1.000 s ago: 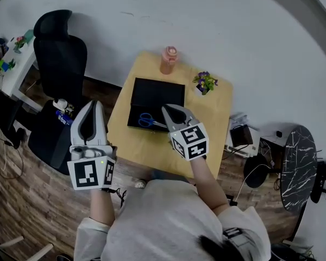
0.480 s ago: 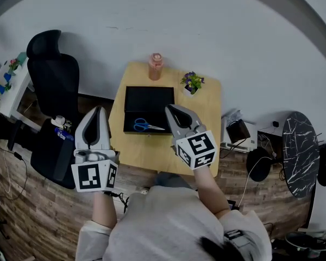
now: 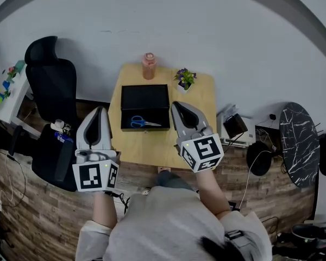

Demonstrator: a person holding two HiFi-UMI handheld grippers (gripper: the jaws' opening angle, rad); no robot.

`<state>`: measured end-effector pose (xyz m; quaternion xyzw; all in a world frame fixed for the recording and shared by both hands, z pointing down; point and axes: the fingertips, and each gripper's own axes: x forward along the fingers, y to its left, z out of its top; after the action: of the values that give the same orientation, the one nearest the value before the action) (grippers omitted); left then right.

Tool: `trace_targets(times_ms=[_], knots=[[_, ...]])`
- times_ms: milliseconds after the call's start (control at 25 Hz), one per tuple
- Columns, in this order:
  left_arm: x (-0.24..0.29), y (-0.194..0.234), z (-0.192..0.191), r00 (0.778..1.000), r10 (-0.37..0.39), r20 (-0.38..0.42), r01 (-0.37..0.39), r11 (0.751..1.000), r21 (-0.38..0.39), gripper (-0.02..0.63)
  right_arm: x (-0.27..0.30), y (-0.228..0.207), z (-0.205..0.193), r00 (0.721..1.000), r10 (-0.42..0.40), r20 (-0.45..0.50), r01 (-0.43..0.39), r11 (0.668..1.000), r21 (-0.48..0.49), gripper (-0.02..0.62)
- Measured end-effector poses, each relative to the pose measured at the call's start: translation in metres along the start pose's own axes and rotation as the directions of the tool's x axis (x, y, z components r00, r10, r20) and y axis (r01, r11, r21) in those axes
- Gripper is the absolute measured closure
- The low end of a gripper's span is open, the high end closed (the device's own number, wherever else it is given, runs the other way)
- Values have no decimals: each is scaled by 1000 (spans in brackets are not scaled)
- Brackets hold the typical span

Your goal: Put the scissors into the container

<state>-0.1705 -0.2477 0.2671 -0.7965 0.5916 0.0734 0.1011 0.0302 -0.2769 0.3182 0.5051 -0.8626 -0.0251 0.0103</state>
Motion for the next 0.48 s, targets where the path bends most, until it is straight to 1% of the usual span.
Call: trace_targets(times_ms=[480], knots=[[-23,-19,10,999,-41,20,41,999,-9,548,-49,2,21,994,-84,74,86,996,-20,591]])
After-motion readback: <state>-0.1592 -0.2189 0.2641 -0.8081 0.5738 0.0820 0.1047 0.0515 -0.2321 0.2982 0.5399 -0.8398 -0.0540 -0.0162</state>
